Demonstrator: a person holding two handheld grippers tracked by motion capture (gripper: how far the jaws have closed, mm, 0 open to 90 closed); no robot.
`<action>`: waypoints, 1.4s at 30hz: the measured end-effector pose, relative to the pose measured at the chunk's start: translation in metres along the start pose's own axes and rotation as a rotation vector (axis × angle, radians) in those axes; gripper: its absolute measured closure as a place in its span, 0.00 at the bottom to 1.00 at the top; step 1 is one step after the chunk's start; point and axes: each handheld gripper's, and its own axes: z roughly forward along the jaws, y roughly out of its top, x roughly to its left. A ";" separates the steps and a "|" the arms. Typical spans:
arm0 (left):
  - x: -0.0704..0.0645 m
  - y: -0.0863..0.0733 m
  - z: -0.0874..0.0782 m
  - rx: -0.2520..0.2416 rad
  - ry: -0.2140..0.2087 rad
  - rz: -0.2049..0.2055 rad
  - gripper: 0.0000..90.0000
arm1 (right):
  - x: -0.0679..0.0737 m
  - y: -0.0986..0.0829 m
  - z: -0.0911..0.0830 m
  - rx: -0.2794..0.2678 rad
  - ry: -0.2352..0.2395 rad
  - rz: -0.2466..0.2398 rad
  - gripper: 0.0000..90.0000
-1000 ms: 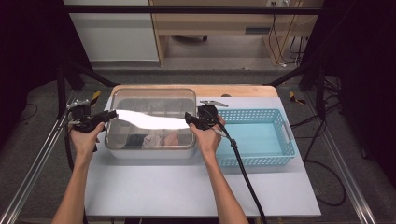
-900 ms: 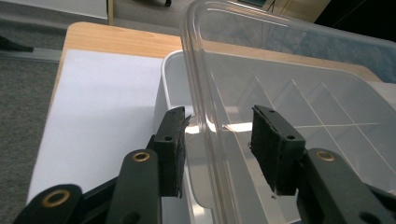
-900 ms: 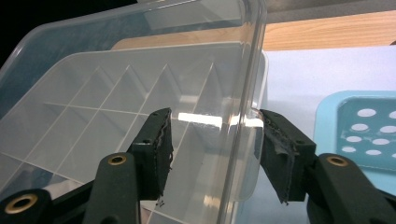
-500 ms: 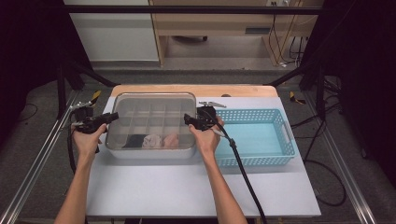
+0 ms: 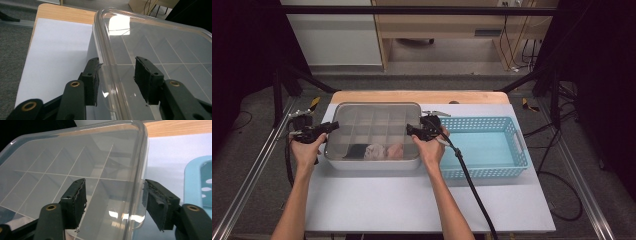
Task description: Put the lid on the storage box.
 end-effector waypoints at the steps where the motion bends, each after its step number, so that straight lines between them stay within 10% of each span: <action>1: 0.000 0.000 0.001 0.000 0.000 0.000 0.60 | 0.001 0.000 0.001 -0.002 -0.003 -0.006 0.38; 22: -0.007 0.000 -0.010 -0.013 0.051 0.083 0.52 | 0.003 0.004 -0.007 -0.077 -0.034 -0.029 0.29; 42: -0.058 -0.024 -0.052 -0.046 -0.153 0.195 0.52 | -0.010 0.010 -0.081 -0.058 0.133 -0.125 0.49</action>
